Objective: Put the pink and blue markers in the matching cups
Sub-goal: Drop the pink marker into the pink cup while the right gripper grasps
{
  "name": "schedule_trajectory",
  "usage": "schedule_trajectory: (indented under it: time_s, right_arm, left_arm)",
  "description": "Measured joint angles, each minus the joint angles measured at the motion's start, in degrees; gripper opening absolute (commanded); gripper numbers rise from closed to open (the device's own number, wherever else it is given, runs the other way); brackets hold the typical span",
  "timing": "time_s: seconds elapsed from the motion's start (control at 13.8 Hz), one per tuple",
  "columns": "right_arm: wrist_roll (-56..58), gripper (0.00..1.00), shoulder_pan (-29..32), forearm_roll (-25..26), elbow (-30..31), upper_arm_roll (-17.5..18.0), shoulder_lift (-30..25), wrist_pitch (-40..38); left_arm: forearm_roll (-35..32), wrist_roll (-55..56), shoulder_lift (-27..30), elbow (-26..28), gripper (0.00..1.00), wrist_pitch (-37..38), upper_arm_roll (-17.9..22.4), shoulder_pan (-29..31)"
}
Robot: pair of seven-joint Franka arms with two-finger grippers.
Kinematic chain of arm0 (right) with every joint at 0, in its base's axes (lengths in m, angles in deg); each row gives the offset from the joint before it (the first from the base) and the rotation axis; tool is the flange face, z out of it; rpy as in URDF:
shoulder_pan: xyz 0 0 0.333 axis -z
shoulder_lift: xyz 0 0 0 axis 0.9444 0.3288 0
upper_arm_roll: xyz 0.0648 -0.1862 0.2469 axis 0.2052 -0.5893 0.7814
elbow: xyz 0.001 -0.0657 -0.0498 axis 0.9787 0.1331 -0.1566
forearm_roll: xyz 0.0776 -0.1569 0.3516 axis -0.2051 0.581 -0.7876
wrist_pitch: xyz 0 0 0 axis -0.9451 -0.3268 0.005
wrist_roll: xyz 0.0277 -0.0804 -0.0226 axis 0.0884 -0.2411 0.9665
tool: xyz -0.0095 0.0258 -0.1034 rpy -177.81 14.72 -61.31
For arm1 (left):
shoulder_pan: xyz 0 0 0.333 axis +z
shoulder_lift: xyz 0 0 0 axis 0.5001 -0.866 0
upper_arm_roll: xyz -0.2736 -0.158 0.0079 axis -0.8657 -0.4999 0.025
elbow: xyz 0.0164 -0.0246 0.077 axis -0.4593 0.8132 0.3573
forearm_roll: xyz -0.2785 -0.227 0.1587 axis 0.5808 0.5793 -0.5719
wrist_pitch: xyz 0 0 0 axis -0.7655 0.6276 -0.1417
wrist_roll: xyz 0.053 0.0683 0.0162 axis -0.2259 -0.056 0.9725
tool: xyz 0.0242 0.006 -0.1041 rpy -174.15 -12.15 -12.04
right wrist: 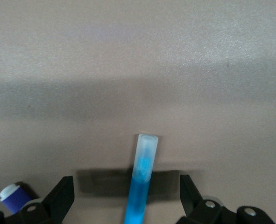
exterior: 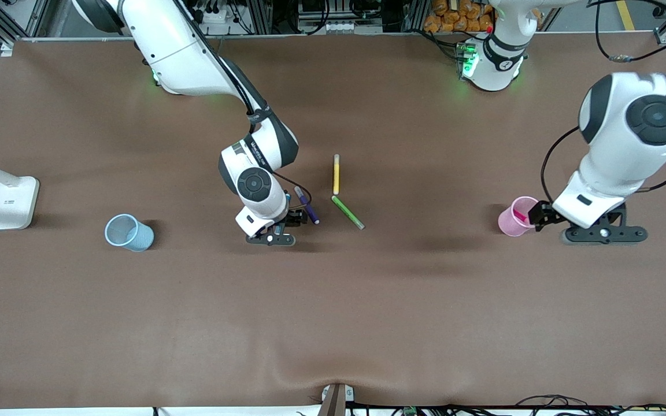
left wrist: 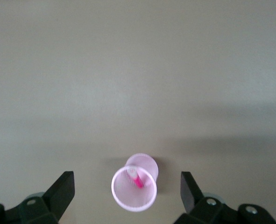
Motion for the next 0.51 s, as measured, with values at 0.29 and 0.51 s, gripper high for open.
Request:
schedule_trajectory:
  time_s: [0.29, 0.51]
  right_arm:
    - [0.01, 0.0, 0.0, 2.39, -0.06, -0.2, 0.02, 0.32]
    - [0.0, 0.0, 0.0, 3.81, -0.19, -0.21, -0.3, 0.39]
  left_arm:
    - [3.14, 0.0, 0.51, -8.56, 1.0, 13.83, 0.05, -0.48]
    - [6.03, -0.03, 1.69, -15.09, 1.0, 23.88, 0.24, -0.62]
